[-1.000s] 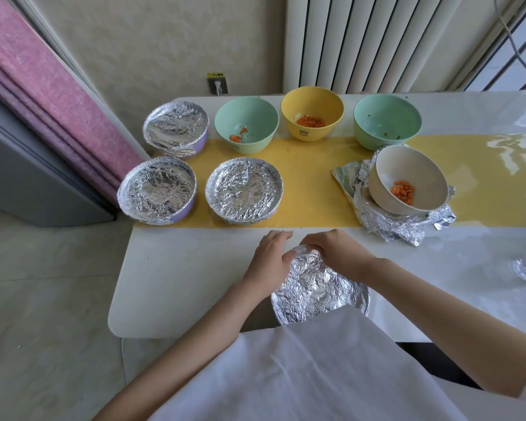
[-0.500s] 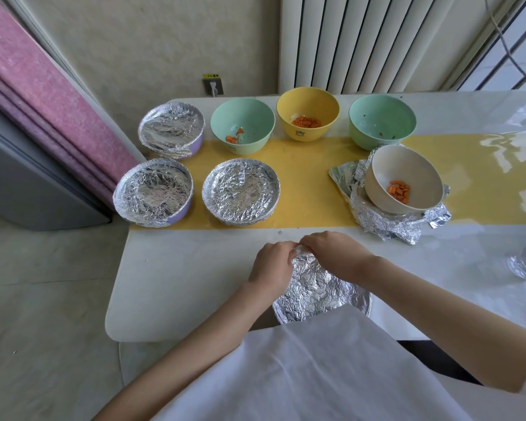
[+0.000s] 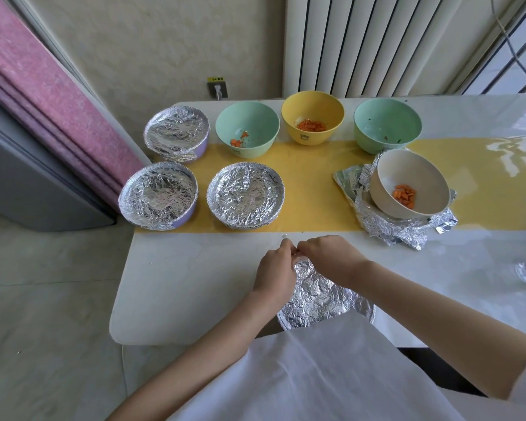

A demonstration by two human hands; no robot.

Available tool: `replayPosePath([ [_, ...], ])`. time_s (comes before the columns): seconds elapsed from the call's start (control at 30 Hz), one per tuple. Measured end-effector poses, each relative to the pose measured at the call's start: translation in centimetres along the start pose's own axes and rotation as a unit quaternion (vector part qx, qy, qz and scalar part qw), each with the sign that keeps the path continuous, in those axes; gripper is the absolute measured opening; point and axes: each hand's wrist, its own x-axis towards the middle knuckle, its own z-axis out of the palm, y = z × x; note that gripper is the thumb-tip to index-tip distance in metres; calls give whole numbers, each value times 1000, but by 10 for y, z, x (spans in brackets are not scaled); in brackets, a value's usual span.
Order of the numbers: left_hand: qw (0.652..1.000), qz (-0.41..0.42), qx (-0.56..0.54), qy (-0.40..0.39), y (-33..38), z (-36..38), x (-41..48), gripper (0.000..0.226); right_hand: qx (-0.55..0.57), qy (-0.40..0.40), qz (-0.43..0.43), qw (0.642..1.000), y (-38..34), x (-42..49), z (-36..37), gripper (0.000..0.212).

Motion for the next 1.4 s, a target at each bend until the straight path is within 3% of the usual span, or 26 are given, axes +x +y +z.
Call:
replayPosePath([
  [0.13, 1000, -8, 18, 2, -2, -1, -1, 5, 59, 4, -14, 998, 5, 7, 0, 25],
  [0.23, 1000, -10, 28, 9, -5, -6, 0, 15, 178, 4, 7, 984, 13, 10, 7, 29],
  [0.43, 999, -27, 29, 21, -23, -19, 1, 32, 266, 30, 55, 962, 12, 11, 17, 28],
  [0.9, 995, -85, 29, 35, -78, -60, -27, 32, 219, 27, 29, 975, -55, 50, 17, 22],
  [1.07, 995, -90, 26, 26, -100, -73, -41, 28, 248, 3, 23, 968, -81, 59, 17, 27],
  [1.4, 995, -72, -75, -13, -126, -81, -46, 30, 268, 9, 68, 961, -100, 67, 17, 35],
])
